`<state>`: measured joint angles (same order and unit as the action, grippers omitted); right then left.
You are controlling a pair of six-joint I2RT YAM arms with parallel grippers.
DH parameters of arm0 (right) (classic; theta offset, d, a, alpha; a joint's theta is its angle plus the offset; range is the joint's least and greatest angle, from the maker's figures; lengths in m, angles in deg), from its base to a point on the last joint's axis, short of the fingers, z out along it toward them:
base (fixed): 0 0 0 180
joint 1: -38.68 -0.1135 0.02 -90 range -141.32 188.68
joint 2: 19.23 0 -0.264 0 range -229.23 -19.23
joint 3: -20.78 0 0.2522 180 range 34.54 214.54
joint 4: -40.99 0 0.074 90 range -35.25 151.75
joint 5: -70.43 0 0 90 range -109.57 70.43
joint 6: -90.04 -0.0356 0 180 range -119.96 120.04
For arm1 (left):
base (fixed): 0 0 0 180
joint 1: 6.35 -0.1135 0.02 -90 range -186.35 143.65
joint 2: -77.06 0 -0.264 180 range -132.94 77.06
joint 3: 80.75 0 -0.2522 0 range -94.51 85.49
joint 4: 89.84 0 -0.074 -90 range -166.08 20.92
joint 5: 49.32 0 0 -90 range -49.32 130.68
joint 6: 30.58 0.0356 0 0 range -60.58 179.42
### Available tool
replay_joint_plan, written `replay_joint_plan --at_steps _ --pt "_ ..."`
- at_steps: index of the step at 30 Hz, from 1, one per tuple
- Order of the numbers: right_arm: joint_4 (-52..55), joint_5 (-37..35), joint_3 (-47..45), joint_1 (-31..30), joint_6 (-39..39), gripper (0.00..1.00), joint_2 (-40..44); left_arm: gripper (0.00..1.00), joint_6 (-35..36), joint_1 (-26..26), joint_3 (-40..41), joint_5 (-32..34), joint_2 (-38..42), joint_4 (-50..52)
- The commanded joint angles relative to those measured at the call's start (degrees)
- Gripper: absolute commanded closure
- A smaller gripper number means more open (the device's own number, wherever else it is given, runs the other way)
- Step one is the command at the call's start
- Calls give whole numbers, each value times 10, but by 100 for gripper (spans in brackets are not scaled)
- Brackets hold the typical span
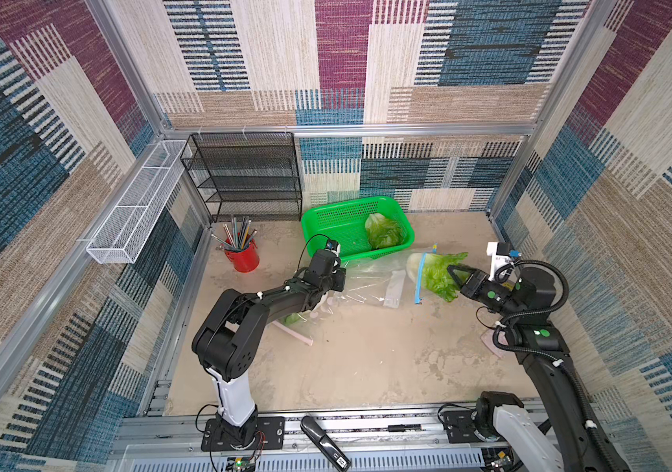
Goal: Open the zip-top bag and take out the chinese cabbages
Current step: Pick up the Chinese cabbage from the zipper food storage bag, then place the Chinese cabbage in the basket.
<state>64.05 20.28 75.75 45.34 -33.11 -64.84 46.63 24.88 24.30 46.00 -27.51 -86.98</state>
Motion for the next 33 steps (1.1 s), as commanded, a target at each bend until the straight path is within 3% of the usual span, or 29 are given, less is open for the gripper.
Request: replay_joint_plan --at_steps 1,17,30,31,33 --pt "54 -13 52 13 44 100 4 100 -11 5 -14 27 -2 21" --pt "104 -59 260 27 90 100 -18 100 -49 69 -120 83 -61 92" --pt "-181 -33 111 25 -36 100 -51 100 -139 116 -269 20 -152 103" --pt "-198 -38 104 23 -41 100 -57 98 -141 116 -276 13 -156 103" --pt "-222 -53 95 12 -43 100 -71 80 -140 116 -282 1 -157 101"
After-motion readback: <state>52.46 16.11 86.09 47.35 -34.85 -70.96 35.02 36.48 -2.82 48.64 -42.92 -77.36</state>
